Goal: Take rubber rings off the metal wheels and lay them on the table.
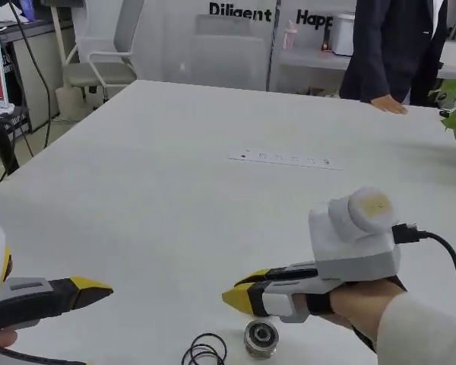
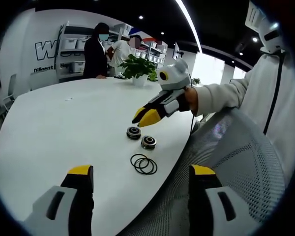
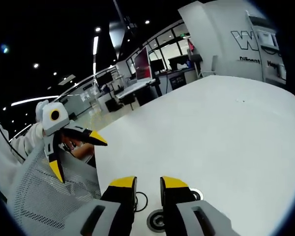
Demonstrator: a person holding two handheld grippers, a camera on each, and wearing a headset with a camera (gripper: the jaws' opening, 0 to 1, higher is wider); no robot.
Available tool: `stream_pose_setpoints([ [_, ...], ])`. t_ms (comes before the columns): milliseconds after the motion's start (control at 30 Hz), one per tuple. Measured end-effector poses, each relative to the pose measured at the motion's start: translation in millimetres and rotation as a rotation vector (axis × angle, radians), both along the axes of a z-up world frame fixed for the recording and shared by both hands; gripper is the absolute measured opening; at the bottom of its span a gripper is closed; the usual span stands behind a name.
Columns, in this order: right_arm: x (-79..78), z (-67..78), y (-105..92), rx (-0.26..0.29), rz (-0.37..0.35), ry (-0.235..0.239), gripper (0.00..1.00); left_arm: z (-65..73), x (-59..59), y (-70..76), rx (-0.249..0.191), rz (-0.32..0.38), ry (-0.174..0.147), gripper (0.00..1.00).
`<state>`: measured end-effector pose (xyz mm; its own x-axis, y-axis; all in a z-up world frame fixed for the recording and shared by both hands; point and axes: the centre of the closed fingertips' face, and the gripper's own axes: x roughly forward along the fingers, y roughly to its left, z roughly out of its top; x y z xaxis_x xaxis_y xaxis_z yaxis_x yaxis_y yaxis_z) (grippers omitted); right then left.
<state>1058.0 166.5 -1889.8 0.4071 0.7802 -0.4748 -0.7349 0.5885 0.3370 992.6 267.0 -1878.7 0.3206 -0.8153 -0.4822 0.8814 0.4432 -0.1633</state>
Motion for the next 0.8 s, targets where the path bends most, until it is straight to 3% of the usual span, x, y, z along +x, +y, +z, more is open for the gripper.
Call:
stream_pose_setpoints([
  [433, 20.3, 19.7, -25.5, 0.078, -0.108, -0.081, 0.32, 0.9, -1.1, -1.0, -0.003, -0.005, 0.001, 0.77],
  [800, 26.2, 25.5, -38.6, 0.113, -0.129, -0.118, 0.40, 1.7, -1.9, -2.0, -0.007, -0.013, 0.000, 0.77],
])
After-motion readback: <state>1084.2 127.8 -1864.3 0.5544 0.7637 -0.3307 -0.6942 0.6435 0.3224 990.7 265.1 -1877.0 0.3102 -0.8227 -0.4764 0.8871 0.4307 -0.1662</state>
